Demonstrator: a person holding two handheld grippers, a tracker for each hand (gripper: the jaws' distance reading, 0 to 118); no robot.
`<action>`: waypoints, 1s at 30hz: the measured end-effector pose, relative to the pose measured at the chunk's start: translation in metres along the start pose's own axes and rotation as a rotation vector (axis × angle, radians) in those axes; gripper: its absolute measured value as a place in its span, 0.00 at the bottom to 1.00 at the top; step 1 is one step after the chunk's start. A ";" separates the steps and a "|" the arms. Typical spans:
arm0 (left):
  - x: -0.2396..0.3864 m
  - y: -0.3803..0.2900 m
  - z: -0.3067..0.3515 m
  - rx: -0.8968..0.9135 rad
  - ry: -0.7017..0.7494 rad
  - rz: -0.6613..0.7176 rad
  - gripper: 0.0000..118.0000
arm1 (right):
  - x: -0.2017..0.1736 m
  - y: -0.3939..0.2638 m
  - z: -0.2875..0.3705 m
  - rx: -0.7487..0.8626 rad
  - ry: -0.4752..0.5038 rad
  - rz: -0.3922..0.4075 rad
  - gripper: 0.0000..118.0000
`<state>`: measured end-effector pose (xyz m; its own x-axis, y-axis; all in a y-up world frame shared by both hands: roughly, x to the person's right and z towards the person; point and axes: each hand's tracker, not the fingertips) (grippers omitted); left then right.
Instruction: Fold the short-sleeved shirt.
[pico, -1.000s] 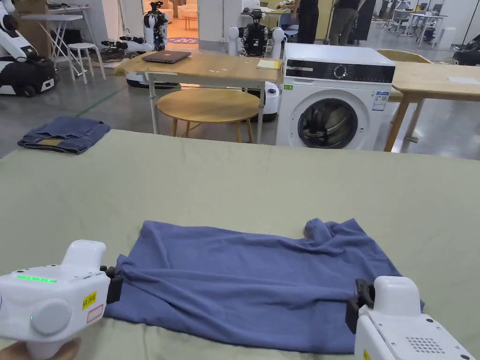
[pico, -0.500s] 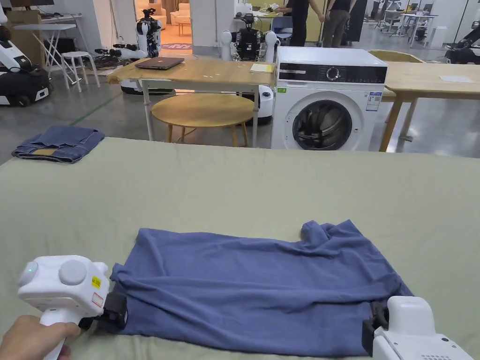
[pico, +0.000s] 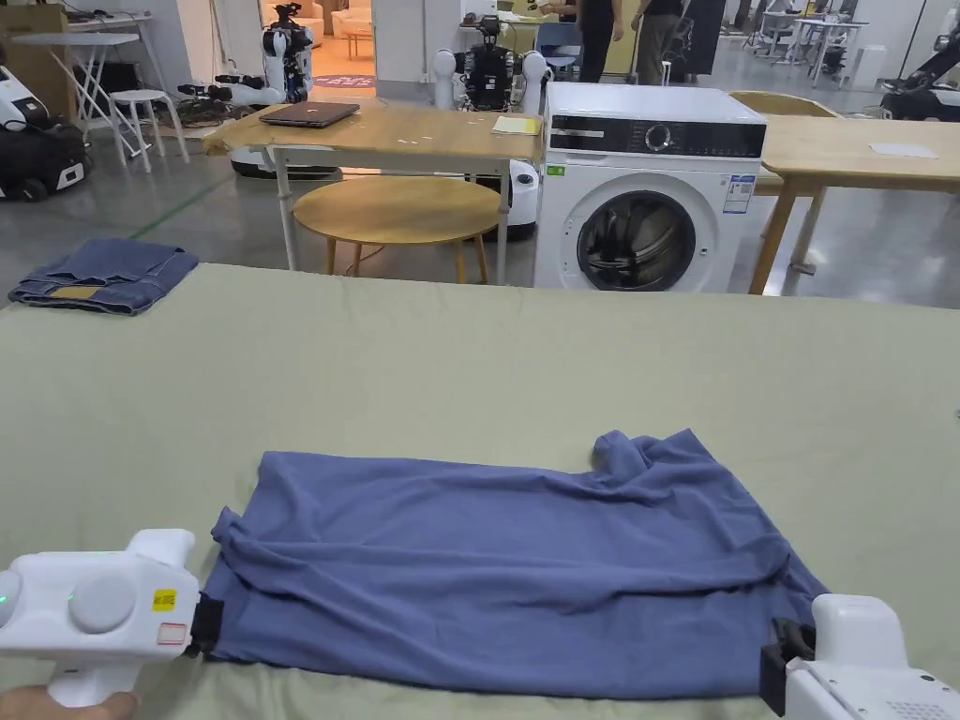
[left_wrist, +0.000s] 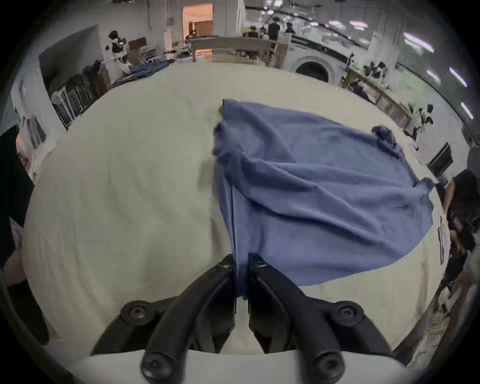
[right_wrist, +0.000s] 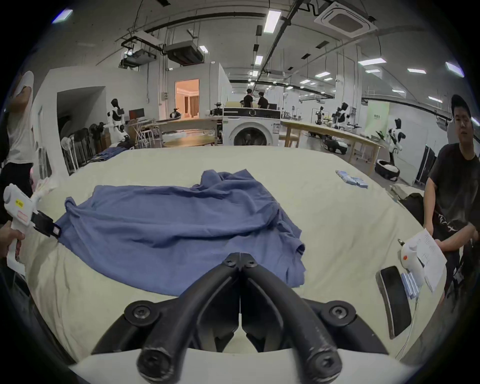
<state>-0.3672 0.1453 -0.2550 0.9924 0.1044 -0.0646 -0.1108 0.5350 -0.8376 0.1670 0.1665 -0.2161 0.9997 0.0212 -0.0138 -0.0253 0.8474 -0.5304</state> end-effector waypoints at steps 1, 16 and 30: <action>-0.002 -0.003 0.004 0.017 -0.013 0.010 0.01 | 0.006 0.003 -0.003 -0.014 -0.001 -0.005 0.00; 0.007 -0.022 0.024 0.047 -0.025 -0.032 0.01 | 0.067 0.009 -0.133 -0.570 0.066 -0.051 0.50; 0.004 -0.017 0.068 0.125 -0.062 -0.008 0.01 | 0.054 0.052 -0.045 -0.378 0.091 0.038 0.07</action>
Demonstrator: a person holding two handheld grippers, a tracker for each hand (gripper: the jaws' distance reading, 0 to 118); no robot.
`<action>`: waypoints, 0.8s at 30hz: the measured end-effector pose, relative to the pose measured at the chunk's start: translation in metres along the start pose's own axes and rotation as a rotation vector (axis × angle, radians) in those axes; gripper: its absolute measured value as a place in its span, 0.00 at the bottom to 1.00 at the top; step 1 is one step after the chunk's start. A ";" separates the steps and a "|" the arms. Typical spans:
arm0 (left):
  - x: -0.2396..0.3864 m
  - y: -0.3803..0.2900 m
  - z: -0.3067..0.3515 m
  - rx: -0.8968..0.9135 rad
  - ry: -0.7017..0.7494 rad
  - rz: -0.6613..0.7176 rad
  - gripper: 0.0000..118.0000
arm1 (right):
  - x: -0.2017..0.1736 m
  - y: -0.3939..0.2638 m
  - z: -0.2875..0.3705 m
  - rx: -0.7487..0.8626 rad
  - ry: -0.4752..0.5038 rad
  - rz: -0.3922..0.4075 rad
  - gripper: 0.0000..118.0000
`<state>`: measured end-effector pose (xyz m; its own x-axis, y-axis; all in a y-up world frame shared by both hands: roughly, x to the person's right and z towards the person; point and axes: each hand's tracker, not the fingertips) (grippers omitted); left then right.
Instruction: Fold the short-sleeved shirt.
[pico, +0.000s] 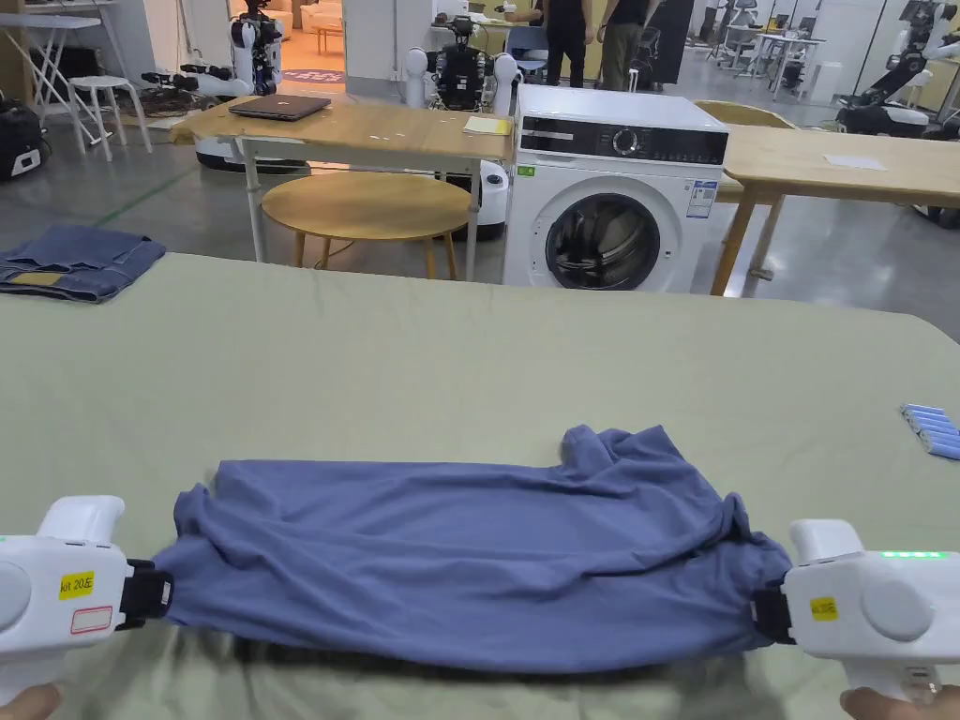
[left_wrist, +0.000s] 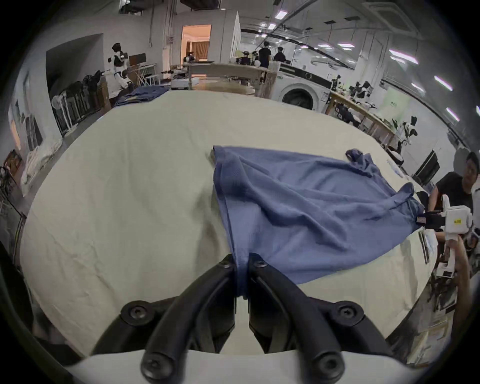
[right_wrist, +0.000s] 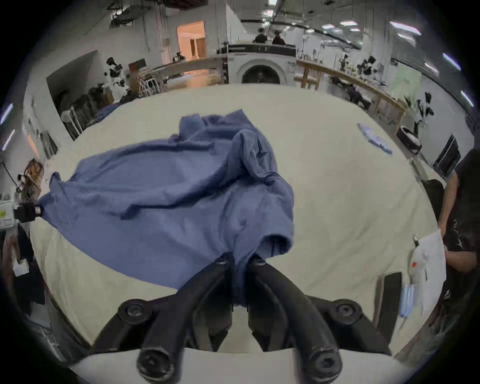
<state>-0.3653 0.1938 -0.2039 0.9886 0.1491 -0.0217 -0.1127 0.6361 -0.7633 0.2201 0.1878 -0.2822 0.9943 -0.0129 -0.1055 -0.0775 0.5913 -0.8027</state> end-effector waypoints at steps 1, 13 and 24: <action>0.000 -0.001 0.007 0.009 0.010 -0.007 0.01 | -0.001 -0.003 0.011 0.010 -0.016 0.016 0.07; -0.011 -0.105 0.043 -0.090 0.038 -0.014 0.01 | -0.013 -0.119 0.050 -0.081 -0.048 0.018 0.07; -0.019 -0.130 0.010 -0.158 0.067 0.002 0.01 | -0.022 -0.147 0.014 -0.132 -0.090 0.018 0.16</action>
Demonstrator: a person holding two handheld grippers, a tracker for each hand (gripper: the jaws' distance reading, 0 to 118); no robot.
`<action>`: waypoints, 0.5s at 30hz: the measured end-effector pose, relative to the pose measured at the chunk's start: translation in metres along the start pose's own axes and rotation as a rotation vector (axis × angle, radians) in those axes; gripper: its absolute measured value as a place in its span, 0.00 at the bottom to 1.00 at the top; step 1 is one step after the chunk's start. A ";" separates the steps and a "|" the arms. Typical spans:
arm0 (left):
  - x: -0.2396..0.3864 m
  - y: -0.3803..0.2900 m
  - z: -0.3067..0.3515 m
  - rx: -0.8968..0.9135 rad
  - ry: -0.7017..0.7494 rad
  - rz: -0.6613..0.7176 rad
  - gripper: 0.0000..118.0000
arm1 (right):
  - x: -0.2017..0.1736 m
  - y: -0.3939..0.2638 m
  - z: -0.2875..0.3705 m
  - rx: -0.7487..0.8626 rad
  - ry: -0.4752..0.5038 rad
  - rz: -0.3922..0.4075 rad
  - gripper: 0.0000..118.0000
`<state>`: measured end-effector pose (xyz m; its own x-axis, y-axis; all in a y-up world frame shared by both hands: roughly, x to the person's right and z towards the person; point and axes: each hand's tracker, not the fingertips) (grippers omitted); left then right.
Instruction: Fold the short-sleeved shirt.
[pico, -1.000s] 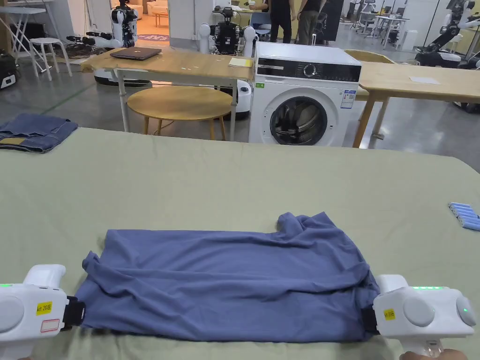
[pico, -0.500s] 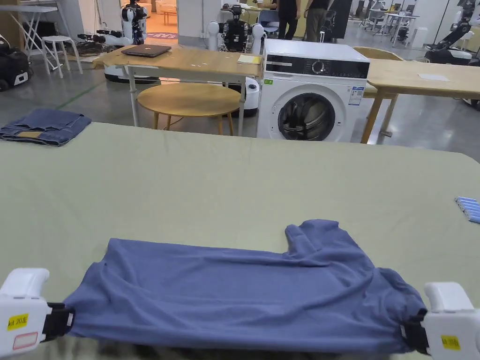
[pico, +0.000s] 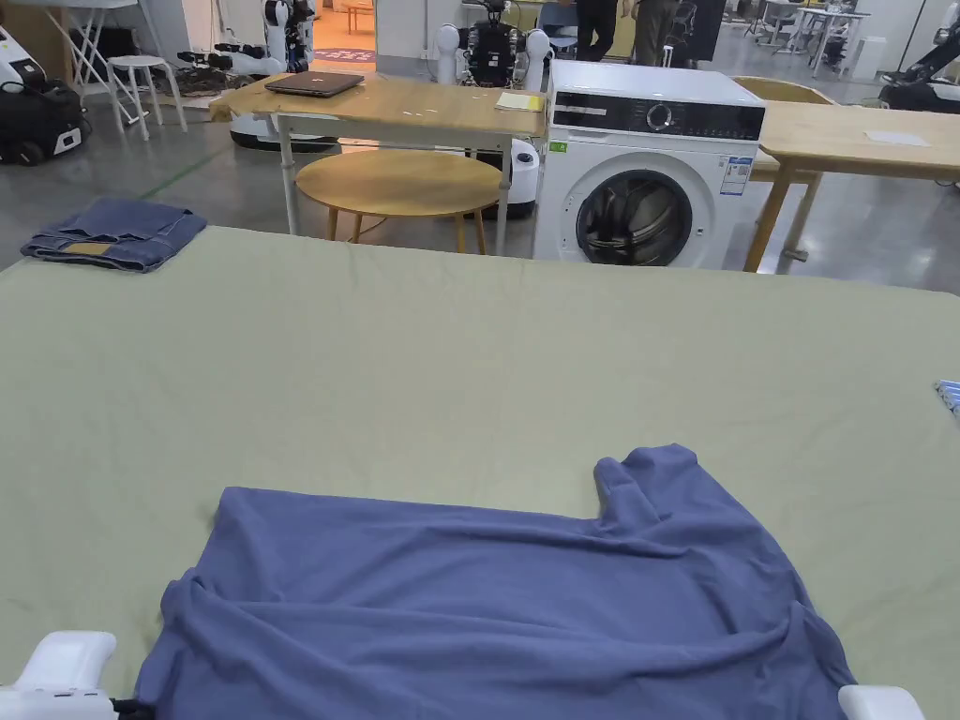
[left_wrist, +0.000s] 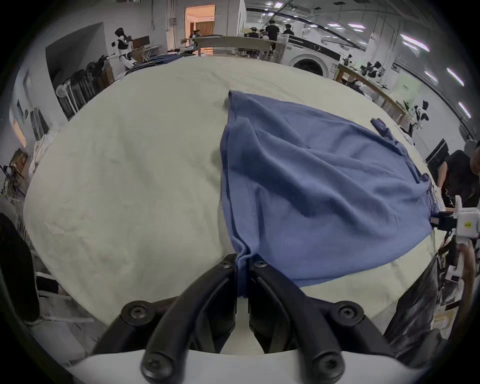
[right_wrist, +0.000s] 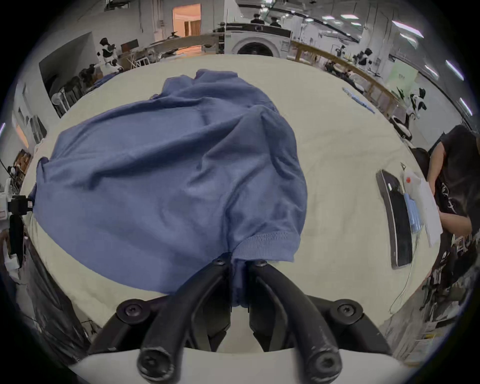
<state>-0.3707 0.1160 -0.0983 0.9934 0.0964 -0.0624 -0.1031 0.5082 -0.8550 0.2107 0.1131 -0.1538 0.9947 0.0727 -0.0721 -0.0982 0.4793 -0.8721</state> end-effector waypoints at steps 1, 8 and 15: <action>-0.005 0.006 0.000 -0.005 0.001 0.000 0.02 | 0.000 0.003 0.003 -0.002 -0.009 0.004 0.25; 0.015 0.042 0.041 0.191 -0.046 0.013 0.37 | -0.012 0.040 0.059 0.247 -0.079 -0.023 0.56; 0.063 0.069 0.069 0.523 0.019 -0.079 0.14 | -0.063 0.065 0.086 0.581 -0.023 -0.024 0.10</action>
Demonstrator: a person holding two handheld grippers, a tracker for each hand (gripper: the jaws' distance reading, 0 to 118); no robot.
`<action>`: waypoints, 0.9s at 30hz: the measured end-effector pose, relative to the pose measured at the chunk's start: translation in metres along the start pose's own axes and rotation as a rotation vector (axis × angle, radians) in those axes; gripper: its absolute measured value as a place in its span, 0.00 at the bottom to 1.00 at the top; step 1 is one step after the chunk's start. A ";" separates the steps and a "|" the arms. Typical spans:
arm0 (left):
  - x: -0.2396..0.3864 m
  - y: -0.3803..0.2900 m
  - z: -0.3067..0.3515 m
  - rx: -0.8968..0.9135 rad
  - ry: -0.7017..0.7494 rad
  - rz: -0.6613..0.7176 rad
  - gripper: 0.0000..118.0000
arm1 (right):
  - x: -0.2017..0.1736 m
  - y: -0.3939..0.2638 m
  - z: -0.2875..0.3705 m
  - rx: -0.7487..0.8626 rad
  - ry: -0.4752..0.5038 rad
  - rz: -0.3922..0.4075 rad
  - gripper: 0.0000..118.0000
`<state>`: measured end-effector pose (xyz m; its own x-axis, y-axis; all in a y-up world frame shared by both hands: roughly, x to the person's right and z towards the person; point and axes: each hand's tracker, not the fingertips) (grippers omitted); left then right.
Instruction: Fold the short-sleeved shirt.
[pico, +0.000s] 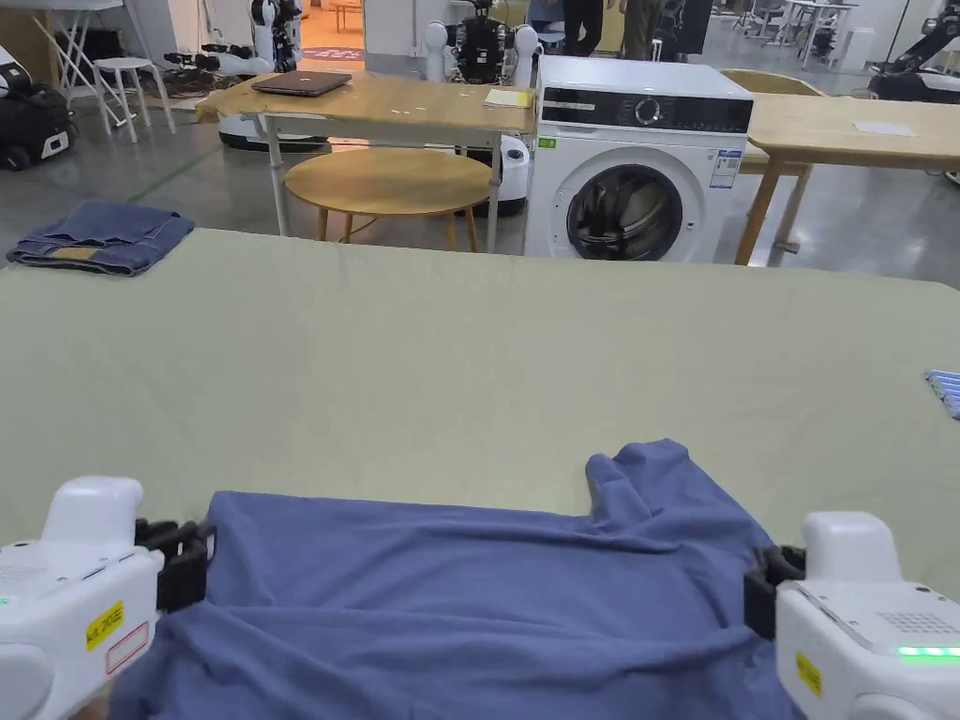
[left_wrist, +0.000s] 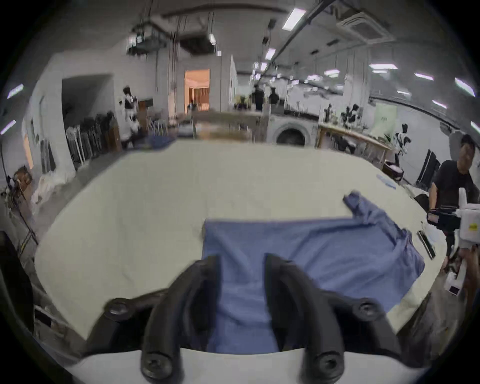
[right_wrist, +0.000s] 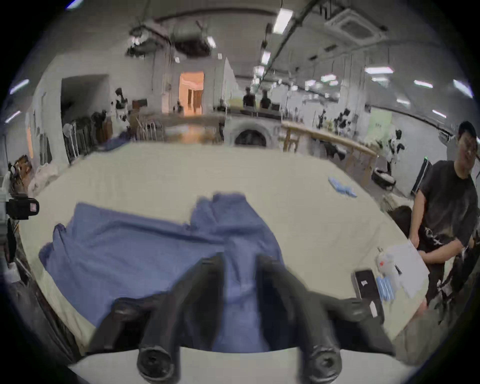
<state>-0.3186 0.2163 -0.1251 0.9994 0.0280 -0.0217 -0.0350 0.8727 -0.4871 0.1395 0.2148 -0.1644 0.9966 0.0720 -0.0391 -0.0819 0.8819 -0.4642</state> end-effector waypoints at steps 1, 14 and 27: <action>0.005 0.003 -0.001 0.020 0.010 -0.001 0.05 | -0.007 0.002 0.000 0.020 0.005 -0.008 0.09; -0.018 0.043 -0.097 -0.112 0.021 0.031 0.00 | -0.069 0.007 -0.028 0.100 0.113 -0.047 0.00; -0.087 0.062 -0.250 -0.639 -0.036 0.234 0.41 | -0.042 -0.002 -0.072 -0.028 0.102 -0.041 0.00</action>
<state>-0.4092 0.1457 -0.3720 0.9643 0.2069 -0.1653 -0.2353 0.3826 -0.8935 0.0974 0.1765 -0.2260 0.9940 -0.0130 -0.1086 -0.0424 0.8696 -0.4919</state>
